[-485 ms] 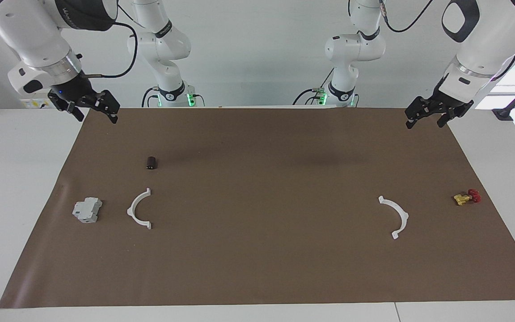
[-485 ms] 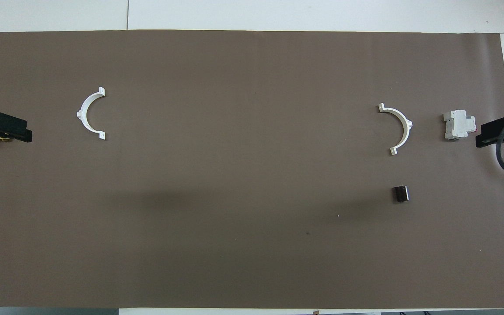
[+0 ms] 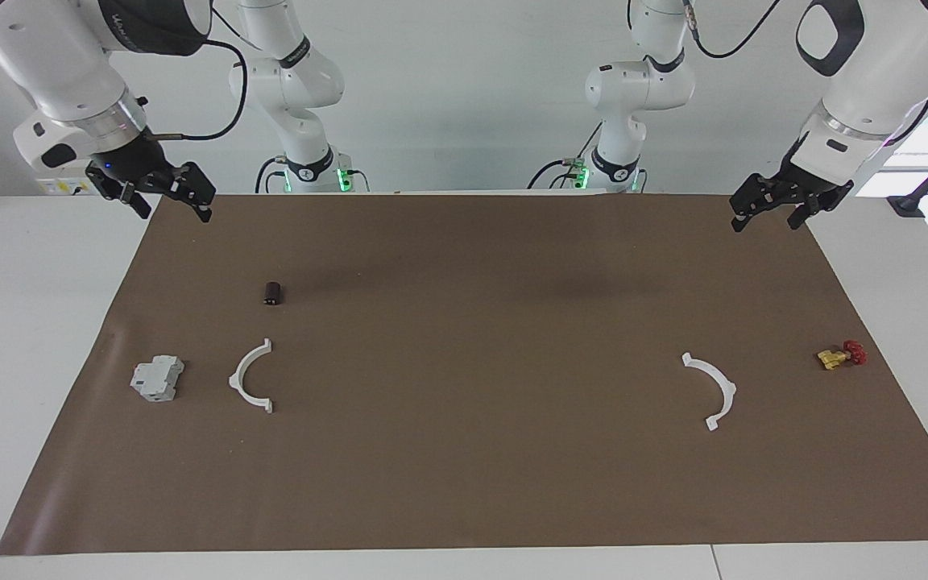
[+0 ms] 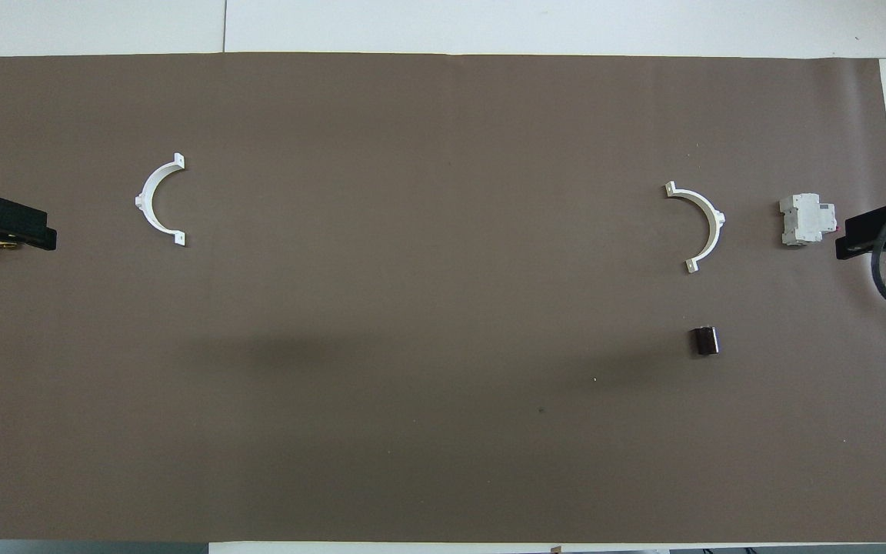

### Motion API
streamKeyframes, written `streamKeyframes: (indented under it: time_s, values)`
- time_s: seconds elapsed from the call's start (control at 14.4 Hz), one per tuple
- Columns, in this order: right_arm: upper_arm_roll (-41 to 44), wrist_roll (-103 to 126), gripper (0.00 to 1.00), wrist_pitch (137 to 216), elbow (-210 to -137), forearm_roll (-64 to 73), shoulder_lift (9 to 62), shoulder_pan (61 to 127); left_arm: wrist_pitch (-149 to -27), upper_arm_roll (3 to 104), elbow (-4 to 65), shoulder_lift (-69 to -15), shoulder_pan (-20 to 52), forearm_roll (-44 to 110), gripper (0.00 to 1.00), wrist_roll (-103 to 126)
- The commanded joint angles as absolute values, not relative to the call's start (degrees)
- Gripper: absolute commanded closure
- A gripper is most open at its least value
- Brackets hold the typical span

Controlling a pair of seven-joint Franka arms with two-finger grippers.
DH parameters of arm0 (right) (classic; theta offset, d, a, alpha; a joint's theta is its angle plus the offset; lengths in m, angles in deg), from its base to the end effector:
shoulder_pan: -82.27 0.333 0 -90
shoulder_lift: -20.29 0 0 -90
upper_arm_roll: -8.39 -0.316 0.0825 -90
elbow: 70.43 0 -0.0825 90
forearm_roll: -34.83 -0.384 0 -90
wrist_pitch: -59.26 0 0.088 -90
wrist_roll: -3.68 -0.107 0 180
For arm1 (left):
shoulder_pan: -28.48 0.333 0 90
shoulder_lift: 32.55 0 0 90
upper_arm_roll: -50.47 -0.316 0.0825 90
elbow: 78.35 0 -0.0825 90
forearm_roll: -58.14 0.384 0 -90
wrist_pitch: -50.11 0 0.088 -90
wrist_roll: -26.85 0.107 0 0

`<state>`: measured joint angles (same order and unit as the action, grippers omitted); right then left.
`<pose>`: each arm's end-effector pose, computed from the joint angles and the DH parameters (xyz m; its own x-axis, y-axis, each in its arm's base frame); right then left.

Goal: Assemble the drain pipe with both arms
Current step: 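Reach the right gripper toward the nearer white half-ring clamp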

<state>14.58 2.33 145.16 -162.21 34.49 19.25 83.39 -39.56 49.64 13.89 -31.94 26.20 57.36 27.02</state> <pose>0.5384 -0.0476 0.6139 0.9902 -0.1109 -0.0846 -0.1118 -0.9937 -0.0059 0.5494 -0.0153 0.6115 0.9990 -0.0283 -0.0342 -0.0279 -0.9995 0.0139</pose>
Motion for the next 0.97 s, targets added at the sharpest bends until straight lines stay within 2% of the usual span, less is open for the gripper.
streamKeyframes:
  time_s: [0.0,0.21,0.49,0.69,0.9]
  values:
    - [14.37,4.81,0.0,146.35,-167.44,33.51,16.35,82.88,-40.42,49.5,15.52,-30.52,26.46,56.65,0.0,27.73]
    - [14.28,7.54,0.0,159.08,-174.13,33.6,15.98,83.14,-40.42,49.5,15.61,-30.61,26.46,56.65,0.0,27.73]
    - [14.28,12.11,0.0,170.5,-172.04,32.9,27.47,84.38,-39.46,49.59,15.7,-30.44,26.46,56.65,0.0,27.55]
    - [14.28,19.4,0.0,182.98,-173.87,31.49,34.6,84.11,-39.89,49.5,15.87,-30.44,26.2,56.65,0.0,27.64]
    - [14.28,27.46,0.0,186.69,-173.79,25.1,40.49,82.53,-42.35,49.5,16.05,-30.7,27.51,56.65,0.0,28.08]
